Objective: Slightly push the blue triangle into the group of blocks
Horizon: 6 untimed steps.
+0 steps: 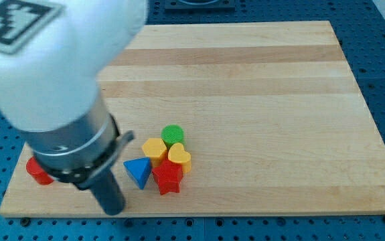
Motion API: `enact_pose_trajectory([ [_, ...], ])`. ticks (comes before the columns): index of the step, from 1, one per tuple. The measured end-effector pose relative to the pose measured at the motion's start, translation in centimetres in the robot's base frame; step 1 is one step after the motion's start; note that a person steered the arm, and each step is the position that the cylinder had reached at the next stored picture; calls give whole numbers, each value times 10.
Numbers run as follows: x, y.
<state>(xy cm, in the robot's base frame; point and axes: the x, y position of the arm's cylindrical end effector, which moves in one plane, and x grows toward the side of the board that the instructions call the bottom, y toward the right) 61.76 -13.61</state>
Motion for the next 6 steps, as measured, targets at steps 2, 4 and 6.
enact_pose_trajectory([
  [2,-53,54],
  [4,-104,68],
  [6,-96,97],
])
